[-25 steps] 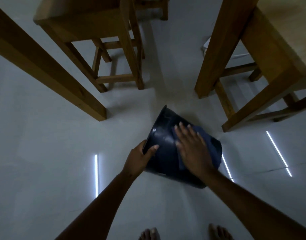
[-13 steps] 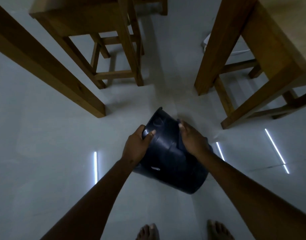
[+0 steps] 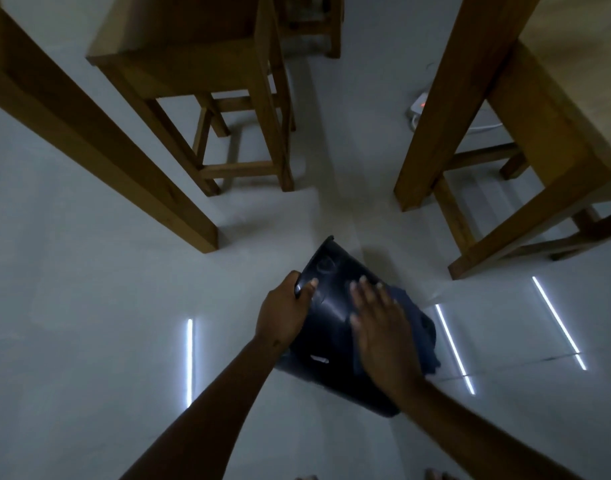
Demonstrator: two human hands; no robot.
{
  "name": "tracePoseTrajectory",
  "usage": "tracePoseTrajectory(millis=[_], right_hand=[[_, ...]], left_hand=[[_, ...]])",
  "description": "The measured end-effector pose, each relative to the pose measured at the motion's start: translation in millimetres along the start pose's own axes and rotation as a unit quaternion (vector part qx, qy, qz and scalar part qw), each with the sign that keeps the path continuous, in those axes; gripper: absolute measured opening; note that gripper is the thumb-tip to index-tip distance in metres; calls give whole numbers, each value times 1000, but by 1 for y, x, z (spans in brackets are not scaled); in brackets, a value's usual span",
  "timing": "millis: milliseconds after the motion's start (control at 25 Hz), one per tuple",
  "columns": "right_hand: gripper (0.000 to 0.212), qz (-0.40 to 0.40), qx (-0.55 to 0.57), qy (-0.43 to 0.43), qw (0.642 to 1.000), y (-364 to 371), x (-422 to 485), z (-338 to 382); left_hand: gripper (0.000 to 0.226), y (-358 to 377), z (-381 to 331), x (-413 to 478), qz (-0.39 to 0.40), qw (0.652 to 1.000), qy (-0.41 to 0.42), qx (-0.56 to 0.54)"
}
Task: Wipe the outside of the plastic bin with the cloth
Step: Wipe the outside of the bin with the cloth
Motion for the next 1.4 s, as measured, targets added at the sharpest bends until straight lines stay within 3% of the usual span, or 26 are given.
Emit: tracePoseTrajectory(millis=[120,200,320,440,520,600,680,720,800,880,920,1000,1040,1080,1200,1280,1400], right_hand=[[53,-3,-52,-137,989,8,-8,27],[52,11,-13,-48,999,-12,45,-10],[55,-21,21,43,999,-26,53,-39],[55,0,-48,-114,992,8,-16,27],[54,13,-50,-168,984,12,1,27],[52,28,16,-32,999,-8,54,-20],[52,3,43,49,998,-14,51,-43],[52,-4,26,38,999,-4,29,-32],[54,0,-42,-90,995,11,-22,23],[53,-7,-51,-167,985,15,-12,37],[51,-3,-40,-128,991,8,17,27],[49,13,36,33,999,-12,62,-15],[48,4,44,63,997,-14,61,-24],[49,-22,16,59,998,-10,44,-25],[56,-14,-48,-95,994,8,-23,29],[60,-15,-70,-156,985,6,-3,31],[55,-20,6,4,1000,-28,62,-25]], left_hand=[[27,3,3,3,68,994,-17,-86],[27,7,11,-5,100,991,-20,-89],[20,-1,8,-5,24,1000,2,-8],[24,-5,-9,10,8,1000,12,7],[23,-5,-11,11,25,1000,17,1],[22,-4,-9,7,30,999,22,4],[21,-3,-5,3,27,999,14,16],[21,-3,-4,3,28,999,12,20],[22,-5,-5,5,25,999,16,23],[23,-6,-6,6,20,999,19,17],[24,-6,-6,7,20,1000,19,15],[25,-3,-7,9,24,999,13,17],[25,-1,-7,10,26,1000,8,13],[26,-1,-9,10,26,1000,6,10],[22,-7,-3,7,40,997,6,-62],[23,-7,16,-7,74,989,-8,-131],[21,-3,27,-20,51,996,-5,-80]])
Point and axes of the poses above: each hand's wrist, its own x-axis towards the middle knuckle, its own y-axis out of the palm, z = x × y, the point moved 9 cm from there along x, towards the middle knuckle, and after that the axes turned 1 degree about z, right-handed, at the moved point
